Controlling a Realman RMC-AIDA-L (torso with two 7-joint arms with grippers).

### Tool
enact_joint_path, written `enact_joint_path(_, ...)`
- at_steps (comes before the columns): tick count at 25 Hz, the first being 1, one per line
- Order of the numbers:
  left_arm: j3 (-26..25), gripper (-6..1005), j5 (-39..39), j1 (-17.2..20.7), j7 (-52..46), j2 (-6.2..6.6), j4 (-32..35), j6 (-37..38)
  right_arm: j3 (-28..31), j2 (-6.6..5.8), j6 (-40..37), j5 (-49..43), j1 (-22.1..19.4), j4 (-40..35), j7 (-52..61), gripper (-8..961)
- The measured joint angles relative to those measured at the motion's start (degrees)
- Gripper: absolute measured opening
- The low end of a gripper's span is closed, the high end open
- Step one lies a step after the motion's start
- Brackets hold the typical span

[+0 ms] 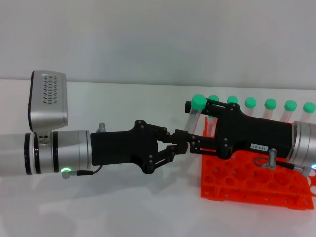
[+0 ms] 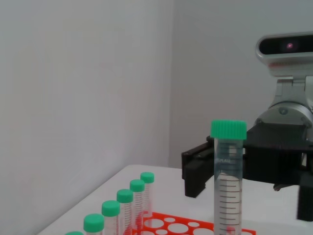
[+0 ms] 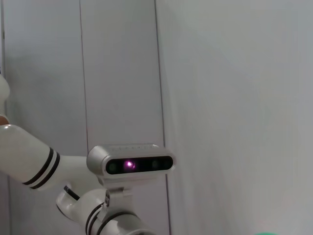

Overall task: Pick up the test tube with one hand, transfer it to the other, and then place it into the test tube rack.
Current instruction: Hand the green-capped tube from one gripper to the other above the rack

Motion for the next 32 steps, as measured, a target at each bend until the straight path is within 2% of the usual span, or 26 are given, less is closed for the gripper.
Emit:
enact_joint_path(5, 0.0, 190, 0.1, 0.0, 0.0, 0.00, 0.0, 0.1, -1.0, -0.05, 0.6, 0.3, 0.2, -0.1, -0.1, 821)
enact_joint_path(10, 0.0, 190, 0.1, 0.0, 0.0, 0.00, 0.1, 0.1, -1.0, -0.08, 1.2, 0.5, 0.2, -0.3, -0.2, 595)
enact_joint_path(16, 0.0, 190, 0.1, 0.0, 0.0, 0.00, 0.1, 0.1, -1.0, -0.10, 1.2, 0.9, 0.1, -0.3, -0.7, 367)
enact_joint_path(27, 0.0, 189, 0.1, 0.0, 0.3, 0.00, 0.0, 0.1, -1.1, -0.10, 2.3, 2.0, -0.1, -0.3, -1.5, 206)
enact_joint_path(32, 0.0, 188, 0.1, 0.0, 0.5, 0.00, 0.1, 0.0, -1.1, -0.10, 2.4, 2.0, -0.1, -0.3, -2.3, 209)
